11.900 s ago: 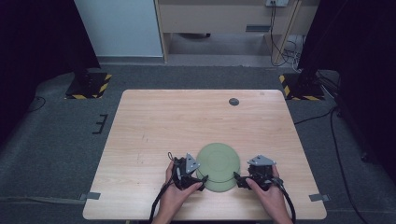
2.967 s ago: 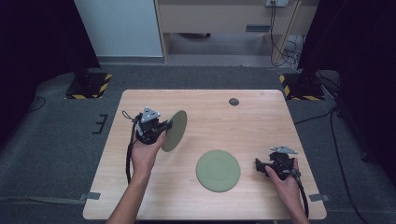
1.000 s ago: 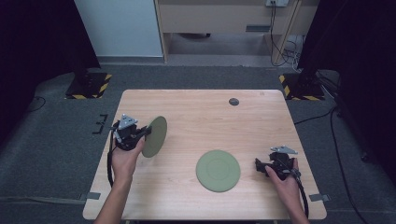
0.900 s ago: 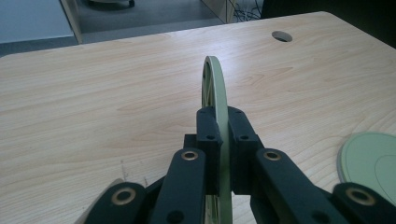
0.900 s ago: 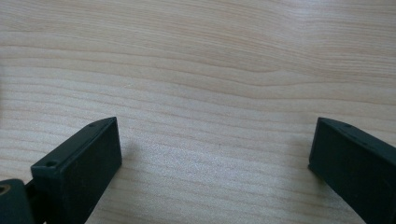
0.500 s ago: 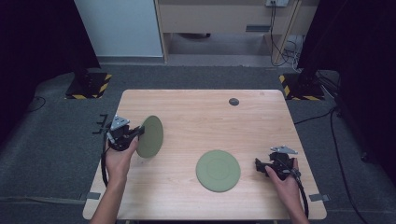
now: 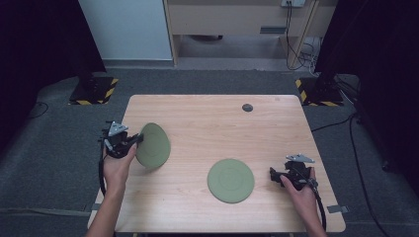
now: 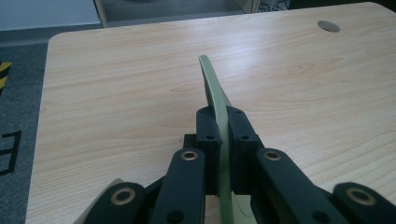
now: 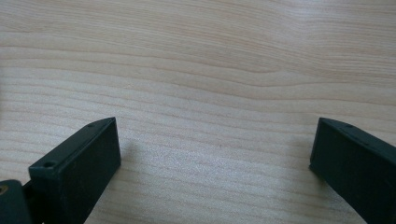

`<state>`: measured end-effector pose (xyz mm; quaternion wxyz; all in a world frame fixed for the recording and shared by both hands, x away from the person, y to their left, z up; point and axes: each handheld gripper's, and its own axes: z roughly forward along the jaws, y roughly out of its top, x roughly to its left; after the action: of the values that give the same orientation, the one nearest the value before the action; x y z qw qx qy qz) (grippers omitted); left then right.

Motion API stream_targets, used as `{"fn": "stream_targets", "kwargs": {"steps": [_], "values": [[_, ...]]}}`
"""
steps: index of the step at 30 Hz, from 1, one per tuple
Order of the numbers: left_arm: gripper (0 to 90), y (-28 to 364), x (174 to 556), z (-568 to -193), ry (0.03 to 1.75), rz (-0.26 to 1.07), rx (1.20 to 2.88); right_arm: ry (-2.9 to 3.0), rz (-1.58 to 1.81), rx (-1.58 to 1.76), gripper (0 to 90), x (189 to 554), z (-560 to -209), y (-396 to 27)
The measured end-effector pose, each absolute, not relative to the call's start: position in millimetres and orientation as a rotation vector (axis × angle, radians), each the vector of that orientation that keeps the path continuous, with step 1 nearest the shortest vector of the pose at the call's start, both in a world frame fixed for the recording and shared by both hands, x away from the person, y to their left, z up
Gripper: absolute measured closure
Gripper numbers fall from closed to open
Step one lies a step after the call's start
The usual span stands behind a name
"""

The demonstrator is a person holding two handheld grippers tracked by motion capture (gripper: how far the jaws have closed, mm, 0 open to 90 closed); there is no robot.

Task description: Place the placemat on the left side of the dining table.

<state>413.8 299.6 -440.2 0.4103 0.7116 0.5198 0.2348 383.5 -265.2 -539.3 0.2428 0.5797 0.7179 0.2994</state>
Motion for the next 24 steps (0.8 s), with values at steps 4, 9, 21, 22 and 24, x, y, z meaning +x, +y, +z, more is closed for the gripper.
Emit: {"fn": "stream_targets", "kwargs": {"steps": [4, 9, 21, 22, 24], "values": [[85.2, 305.2, 423.9, -445.1, 1.316, 0.595, 1.811, 1.960, 0.817, 1.585, 1.9, 383.4, -539.3, -265.1], [85.1, 314.9, 436.0, -455.3, 1.339, 0.587, 1.837, 1.960, 0.817, 1.586, 1.9, 383.3, -539.3, -265.1], [85.0, 330.8, 456.9, -473.7, 1.375, 0.555, 1.868, 1.958, 0.816, 1.584, 1.9, 381.8, -539.3, -264.9], [84.9, 331.4, 458.1, -474.2, 1.377, 0.556, 1.871, 1.958, 0.816, 1.584, 1.9, 381.8, -539.3, -264.9], [84.8, 332.3, 460.4, -475.6, 1.379, 0.557, 1.873, 1.958, 0.816, 1.584, 1.9, 381.8, -539.3, -264.8]]}}
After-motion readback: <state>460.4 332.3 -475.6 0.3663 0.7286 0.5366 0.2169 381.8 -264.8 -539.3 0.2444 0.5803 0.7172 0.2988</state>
